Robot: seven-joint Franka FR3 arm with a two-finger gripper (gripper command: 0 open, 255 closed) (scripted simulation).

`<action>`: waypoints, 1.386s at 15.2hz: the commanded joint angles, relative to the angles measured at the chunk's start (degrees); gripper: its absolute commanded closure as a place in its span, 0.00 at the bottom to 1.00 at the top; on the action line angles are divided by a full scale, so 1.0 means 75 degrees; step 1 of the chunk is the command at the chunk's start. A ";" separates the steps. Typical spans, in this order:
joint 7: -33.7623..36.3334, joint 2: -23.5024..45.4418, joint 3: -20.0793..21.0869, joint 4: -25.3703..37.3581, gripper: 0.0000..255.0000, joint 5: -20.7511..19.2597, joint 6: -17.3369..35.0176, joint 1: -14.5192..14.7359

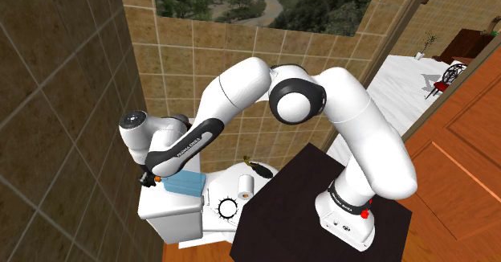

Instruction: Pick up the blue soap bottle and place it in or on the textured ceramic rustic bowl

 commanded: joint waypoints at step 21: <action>-0.0159 -0.0928 0.0210 -0.0323 1.00 0.0201 -0.0607 -0.0146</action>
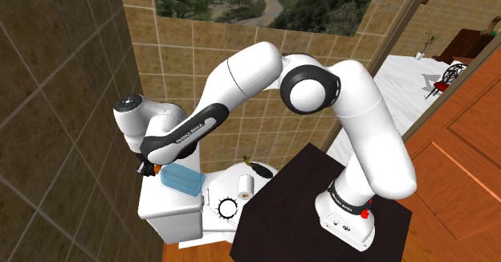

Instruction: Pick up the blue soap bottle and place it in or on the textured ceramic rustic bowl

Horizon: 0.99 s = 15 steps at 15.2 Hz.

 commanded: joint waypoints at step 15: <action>-0.0258 -0.1033 0.0255 -0.0019 1.00 0.0315 -0.0997 -0.0143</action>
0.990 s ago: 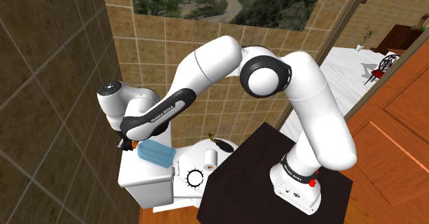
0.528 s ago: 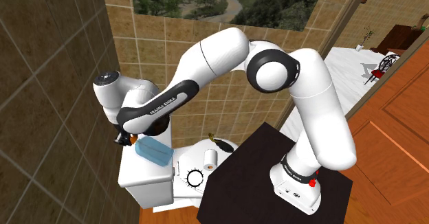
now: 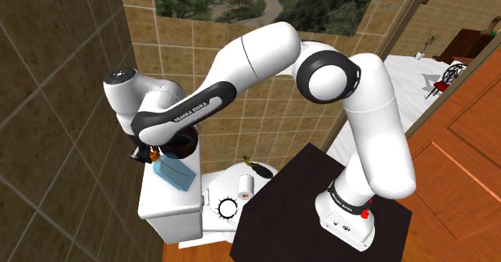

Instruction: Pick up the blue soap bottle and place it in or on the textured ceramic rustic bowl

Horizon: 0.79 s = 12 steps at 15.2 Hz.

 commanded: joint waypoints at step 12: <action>-0.0499 -0.0323 0.0063 0.0634 1.00 0.0216 -0.0893 -0.0226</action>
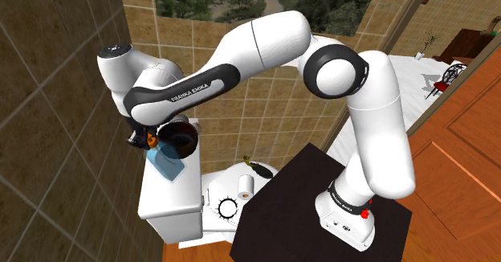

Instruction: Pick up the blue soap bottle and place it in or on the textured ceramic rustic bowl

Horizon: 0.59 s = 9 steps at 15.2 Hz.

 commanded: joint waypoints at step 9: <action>-0.1543 0.1538 -0.0321 0.2888 1.00 0.0067 -0.1136 -0.0641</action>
